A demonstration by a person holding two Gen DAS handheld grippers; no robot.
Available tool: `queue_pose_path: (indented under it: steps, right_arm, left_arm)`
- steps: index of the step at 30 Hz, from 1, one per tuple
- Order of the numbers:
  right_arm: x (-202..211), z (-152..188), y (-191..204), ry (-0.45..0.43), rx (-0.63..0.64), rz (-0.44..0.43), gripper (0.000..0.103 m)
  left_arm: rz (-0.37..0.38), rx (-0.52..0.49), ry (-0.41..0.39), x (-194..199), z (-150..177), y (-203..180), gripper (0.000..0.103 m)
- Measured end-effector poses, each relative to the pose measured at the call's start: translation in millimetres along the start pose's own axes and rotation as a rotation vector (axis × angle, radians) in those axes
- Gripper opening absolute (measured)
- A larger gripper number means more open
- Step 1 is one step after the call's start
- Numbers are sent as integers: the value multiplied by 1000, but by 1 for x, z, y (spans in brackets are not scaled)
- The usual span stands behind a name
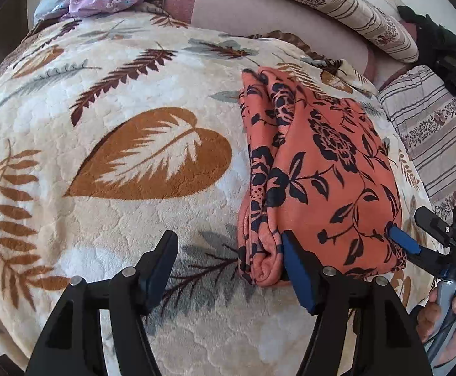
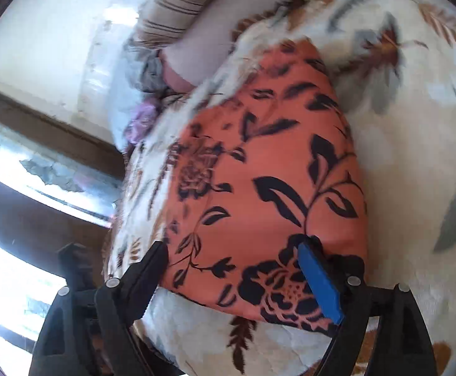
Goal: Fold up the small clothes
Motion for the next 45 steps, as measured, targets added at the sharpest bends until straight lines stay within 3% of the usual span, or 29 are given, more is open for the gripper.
queue_pose_path:
  steps: [4,13,17,18,20,25,27,30,37,38,40,45]
  right_arm:
    - [9,5,33,8,120,104,87]
    - [-13,-32,80,4,230,188,87]
    - [-38,-54,49,19,114,204,87]
    - [-45,-57,28,23,32,245,87]
    - [-47,-60,10,1,-110,213,87]
    - [-35,-80,50,-48,12,185,87]
    - [-34,-93,46,-90,-9,186,88]
    - [-57,-94,4,-10,-102,315,91]
    - [-40,-91,24,-78,-55,215,91]
    - [-43,-89,21,-70,-46,231,91]
    - [-60,-80,3,32,-61,285,91]
    - [-27,-70,38,-40,-17,202,91]
  left_arm:
    - [-55,-75,-110,22,9,1,80]
    - [18,-22,-124,18,19,25,80]
    - [33,40,-116,14,11,37,80]
    - [40,51,-115,14,9,39,80]
    - [43,64,-119,14,7,41,80]
    - [55,65,-115,12,3,42,80]
    - [62,64,-110,11,2,40,80]
    - [65,51,-105,9,2,37,80]
    - [46,55,-97,6,3,40,80]
    - [48,55,-96,5,3,40,80]
    - [50,43,-93,3,3,37,80]
    - [30,9,-86,0,10,34,80]
Point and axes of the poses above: each gripper's, at about its wrist camera, not at the fingertips, and x roughly against the way its jaws point, y to its left, z to its underside, the point moved 3 cm from there along -x, roughly the way its jaws point, and after that the axes turned 4 degrees about -y, right-handed, at the moved point
